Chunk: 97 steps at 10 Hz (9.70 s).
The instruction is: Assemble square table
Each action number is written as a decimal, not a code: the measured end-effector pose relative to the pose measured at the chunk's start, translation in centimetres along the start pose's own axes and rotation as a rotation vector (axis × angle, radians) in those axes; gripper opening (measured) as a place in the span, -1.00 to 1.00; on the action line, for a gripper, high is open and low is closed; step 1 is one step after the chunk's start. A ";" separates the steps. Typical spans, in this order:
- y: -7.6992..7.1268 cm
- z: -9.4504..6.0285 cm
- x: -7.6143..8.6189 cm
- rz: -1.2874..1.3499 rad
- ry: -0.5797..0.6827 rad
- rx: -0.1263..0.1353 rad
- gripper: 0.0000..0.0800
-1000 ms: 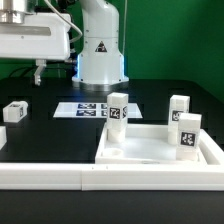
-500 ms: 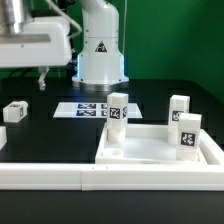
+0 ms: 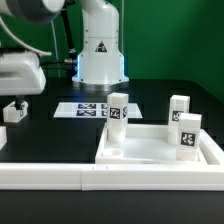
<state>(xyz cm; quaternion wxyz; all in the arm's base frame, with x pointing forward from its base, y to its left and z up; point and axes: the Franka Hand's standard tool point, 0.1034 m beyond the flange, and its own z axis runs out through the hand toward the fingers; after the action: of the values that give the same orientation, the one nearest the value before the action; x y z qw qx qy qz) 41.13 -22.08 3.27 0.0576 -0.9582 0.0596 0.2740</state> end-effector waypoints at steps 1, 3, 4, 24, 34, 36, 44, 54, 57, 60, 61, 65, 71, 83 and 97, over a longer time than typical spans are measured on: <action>-0.1 0.1 -0.1 0.003 -0.066 0.018 0.62; -1.0 -0.1 0.2 -0.023 -0.074 0.010 0.62; -1.2 0.1 -0.7 -0.015 -0.149 0.024 0.62; 0.9 4.9 -3.8 0.099 -0.466 0.032 -0.28; 0.3 -5.9 -2.9 0.065 -0.244 0.032 -0.28; -0.9 -6.1 -1.9 0.061 -0.104 -0.001 -0.28; -5.6 -14.8 2.0 -0.092 0.400 -0.112 -0.28; -17.1 -17.9 4.6 0.035 0.903 -0.115 -0.27; -21.1 -16.7 7.2 0.126 0.942 -0.074 -0.27; -24.0 -18.4 10.5 0.154 0.994 -0.050 -0.27; -24.0 -18.4 10.5 0.154 0.994 -0.050 -0.27; -23.5 -15.0 9.9 0.158 1.034 -0.062 -0.27; -24.0 -12.7 10.3 0.141 1.034 -0.084 -0.27; -24.4 -9.8 11.4 0.115 1.028 -0.117 -0.27; -24.2 -9.7 11.5 0.095 1.021 -0.130 0.62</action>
Offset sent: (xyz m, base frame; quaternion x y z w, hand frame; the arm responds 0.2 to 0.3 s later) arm 0.0000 0.0000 0.0000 0.0000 -0.1938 0.0000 0.9810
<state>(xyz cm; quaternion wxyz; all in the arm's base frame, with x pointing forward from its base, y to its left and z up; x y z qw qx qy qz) 59.39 -0.55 7.26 -0.0507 -0.9677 0.1064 -0.2230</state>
